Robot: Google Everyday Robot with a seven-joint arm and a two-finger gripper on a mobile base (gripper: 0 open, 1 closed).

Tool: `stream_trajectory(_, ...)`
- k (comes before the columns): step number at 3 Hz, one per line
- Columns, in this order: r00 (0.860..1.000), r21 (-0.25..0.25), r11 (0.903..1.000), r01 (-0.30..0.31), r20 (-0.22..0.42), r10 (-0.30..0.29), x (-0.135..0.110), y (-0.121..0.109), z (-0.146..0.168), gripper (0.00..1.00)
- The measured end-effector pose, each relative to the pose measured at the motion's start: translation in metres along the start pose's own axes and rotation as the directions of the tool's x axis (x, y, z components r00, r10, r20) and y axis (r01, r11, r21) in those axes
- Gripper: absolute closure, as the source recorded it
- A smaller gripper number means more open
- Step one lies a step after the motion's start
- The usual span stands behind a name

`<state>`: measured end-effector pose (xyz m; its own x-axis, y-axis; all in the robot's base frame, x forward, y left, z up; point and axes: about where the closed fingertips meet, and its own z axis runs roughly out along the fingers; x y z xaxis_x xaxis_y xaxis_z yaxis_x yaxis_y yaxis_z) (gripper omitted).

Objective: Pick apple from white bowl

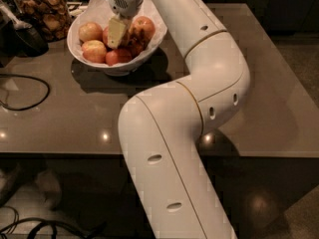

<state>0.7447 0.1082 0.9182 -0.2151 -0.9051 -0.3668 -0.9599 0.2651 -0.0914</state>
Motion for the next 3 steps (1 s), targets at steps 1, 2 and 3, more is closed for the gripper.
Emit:
stream_trajectory(1,1.000,0.000,1.0000,0.000,0.000,0.000,0.000,0.000,0.000,1.00)
stream_trajectory(2,0.999,0.026,0.9996,0.005,0.035,-0.006,-0.009,-0.006,-0.001,1.00)
stream_trajectory(3,0.995,0.086,0.9958,0.030,0.095,-0.039,-0.020,-0.007,-0.037,1.00)
